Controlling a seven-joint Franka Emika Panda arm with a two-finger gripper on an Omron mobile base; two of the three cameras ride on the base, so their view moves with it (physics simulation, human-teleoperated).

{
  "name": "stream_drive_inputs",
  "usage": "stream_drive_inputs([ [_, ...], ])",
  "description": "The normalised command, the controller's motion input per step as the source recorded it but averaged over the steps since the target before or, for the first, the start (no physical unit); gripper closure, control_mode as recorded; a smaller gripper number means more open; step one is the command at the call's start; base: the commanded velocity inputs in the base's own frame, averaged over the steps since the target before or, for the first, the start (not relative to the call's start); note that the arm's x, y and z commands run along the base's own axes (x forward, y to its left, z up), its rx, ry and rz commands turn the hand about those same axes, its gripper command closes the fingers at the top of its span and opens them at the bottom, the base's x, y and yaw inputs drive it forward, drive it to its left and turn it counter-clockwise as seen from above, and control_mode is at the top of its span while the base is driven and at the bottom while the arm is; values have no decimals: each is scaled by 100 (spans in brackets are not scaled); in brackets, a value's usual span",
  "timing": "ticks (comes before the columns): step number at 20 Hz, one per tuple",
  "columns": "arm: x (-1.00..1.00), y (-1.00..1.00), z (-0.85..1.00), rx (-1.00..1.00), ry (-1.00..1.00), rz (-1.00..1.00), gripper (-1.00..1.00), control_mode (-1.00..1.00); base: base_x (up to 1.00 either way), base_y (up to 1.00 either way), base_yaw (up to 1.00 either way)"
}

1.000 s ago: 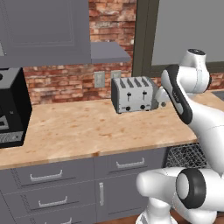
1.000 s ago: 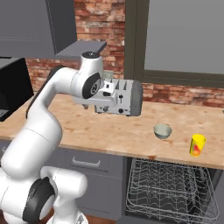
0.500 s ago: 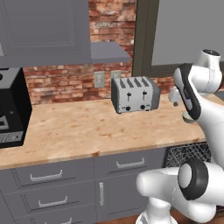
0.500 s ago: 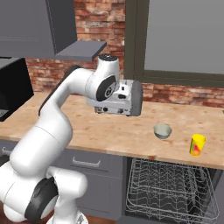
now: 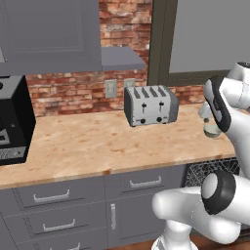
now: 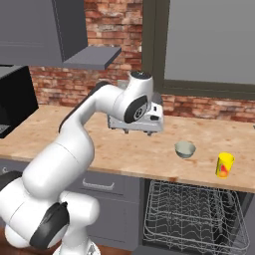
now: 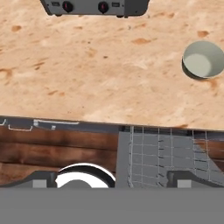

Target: Pick up the cup and bowl from the counter, place them in the dishwasher, and close the dishwasher door.

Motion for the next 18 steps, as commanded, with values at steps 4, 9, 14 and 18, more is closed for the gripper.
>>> stream_drive_inputs([
  [4,5,-40,-13,0,0,0,-100,-100,0,0,0],
  [9,13,-45,-18,0,0,0,-100,-100,0,0,0],
  [14,12,-46,-16,0,0,0,-100,-100,0,0,0],
  [18,10,-44,-16,0,0,0,-100,-100,0,0,0],
])
